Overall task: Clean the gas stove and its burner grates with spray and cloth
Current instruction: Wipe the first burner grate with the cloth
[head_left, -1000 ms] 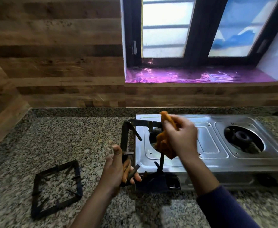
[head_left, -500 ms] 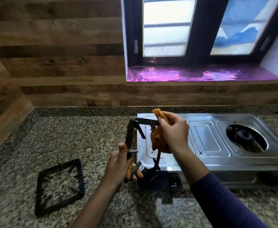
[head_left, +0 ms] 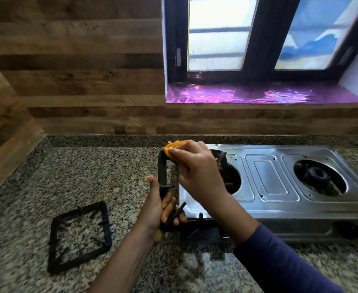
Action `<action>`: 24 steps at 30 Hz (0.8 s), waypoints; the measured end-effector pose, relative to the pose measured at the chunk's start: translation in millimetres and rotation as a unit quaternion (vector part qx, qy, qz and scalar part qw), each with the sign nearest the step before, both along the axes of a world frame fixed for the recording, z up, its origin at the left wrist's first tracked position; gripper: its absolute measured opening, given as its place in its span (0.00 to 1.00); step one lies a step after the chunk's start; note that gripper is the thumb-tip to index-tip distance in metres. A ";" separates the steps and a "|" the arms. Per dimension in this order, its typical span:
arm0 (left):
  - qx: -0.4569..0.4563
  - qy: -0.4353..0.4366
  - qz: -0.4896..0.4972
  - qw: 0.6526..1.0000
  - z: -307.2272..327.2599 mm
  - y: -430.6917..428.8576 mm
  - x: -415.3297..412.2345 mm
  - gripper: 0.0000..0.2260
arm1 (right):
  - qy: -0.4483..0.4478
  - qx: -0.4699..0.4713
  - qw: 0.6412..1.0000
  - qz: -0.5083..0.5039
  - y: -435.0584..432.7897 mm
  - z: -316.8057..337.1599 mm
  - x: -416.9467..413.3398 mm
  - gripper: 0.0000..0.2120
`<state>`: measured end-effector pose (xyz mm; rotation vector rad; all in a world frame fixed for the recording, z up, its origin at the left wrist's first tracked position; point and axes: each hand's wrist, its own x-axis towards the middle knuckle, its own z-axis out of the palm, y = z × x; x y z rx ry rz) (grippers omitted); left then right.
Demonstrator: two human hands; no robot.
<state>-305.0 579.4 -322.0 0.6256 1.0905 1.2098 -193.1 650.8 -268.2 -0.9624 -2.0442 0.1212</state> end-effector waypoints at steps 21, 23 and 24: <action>-0.019 0.039 -0.059 0.997 -6.6 -7.6 -1.6 0.34 | -0.015 0.001 1.000 0.026 -20.8 5.2 26.6 0.13; -0.022 0.063 -0.061 0.996 -2.6 -4.6 -2.2 0.39 | -0.087 0.049 0.991 0.087 -26.6 -1.6 14.7 0.14; -0.020 0.069 -0.056 0.996 -1.0 -3.6 -2.2 0.41 | -0.131 0.051 0.985 0.104 -28.0 -6.1 10.6 0.15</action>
